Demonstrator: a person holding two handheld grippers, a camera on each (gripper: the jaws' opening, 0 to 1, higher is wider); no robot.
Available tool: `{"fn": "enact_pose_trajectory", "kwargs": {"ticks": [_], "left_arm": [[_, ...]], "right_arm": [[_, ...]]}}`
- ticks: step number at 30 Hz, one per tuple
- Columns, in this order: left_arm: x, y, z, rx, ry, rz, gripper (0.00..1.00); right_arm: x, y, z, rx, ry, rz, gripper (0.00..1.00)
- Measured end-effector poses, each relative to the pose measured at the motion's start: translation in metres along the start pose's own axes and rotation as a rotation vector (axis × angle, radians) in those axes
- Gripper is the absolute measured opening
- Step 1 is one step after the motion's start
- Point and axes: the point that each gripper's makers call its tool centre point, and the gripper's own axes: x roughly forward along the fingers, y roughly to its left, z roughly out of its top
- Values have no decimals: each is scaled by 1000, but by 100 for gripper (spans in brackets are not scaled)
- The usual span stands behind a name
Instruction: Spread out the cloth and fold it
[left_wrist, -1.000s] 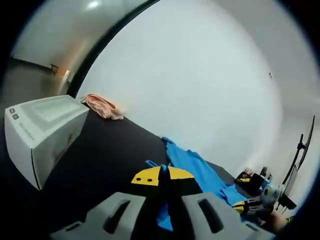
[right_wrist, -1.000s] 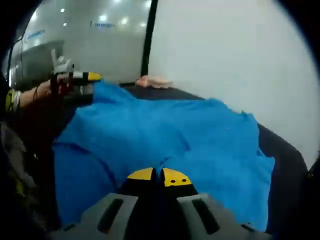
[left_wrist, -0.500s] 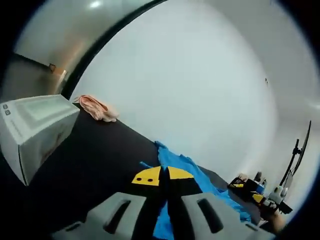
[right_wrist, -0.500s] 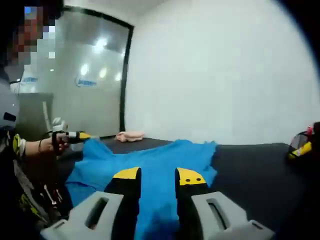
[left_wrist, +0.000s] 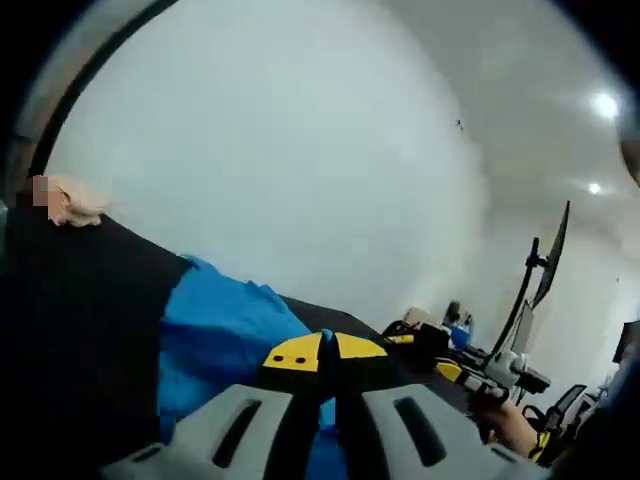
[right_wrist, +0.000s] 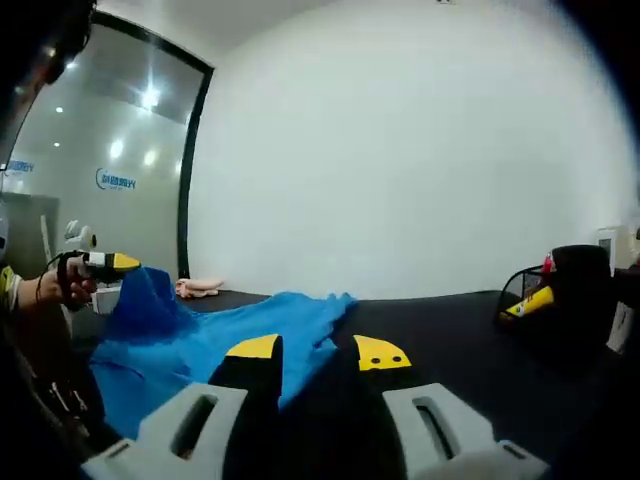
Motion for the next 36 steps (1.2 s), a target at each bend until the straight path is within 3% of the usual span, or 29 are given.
{"fn": "enact_pose_trajectory", "kwargs": {"ticks": [2, 5, 7, 8, 9, 12, 14, 16, 18, 20, 21, 23, 24, 26, 29, 33, 34, 36], "left_arm": [[15, 6, -42, 31, 115, 69, 2], [22, 1, -122, 18, 347, 44, 3], [20, -3, -148, -27, 401, 27, 3], [19, -2, -152, -25, 412, 26, 4], [21, 0, -144, -14, 344, 28, 4], [16, -2, -141, -51, 373, 17, 9], [13, -3, -135, -87, 358, 4, 13], [7, -13, -116, -138, 296, -40, 16], [-6, -15, -93, -100, 250, -66, 22], [-24, -9, -72, -2, 227, -76, 24], [-36, 0, -63, 93, 234, -63, 24], [-56, 24, -57, 195, 275, -29, 24], [-60, 29, -57, 208, 284, -24, 23], [-78, 63, -58, 233, 325, 57, 23], [-91, 98, -55, 208, 310, 136, 21], [-83, 98, -54, 196, 263, 109, 20], [-79, 95, -58, 213, 276, 91, 20], [-75, 100, -71, 276, 333, 107, 20]], "right_arm": [[-1, 2, -3, -3, 6, 4, 25], [-4, 1, -2, -12, 4, 8, 25], [-7, -1, -2, -17, 4, 6, 25], [-9, -3, -2, -19, 4, 3, 25], [-10, -6, -2, -19, 5, -3, 25], [-13, -13, -2, -12, 4, -19, 25], [-13, -15, -2, -10, 8, -25, 25], [-13, -15, -3, -20, 13, -20, 25], [-14, -14, -5, -41, 23, -8, 26], [-15, -12, -10, -68, 47, 20, 26], [-15, -8, -13, -79, 60, 46, 26], [-17, 0, -23, -82, 102, 106, 27], [-18, 5, -27, -95, 116, 136, 27], [-19, 17, -32, -118, 131, 191, 27], [-19, 48, -40, -113, 156, 324, 27], [-12, 97, -42, -188, 139, 495, 25], [-12, 111, -46, -211, 149, 557, 25], [-7, 123, -59, -237, 199, 599, 25]]}}
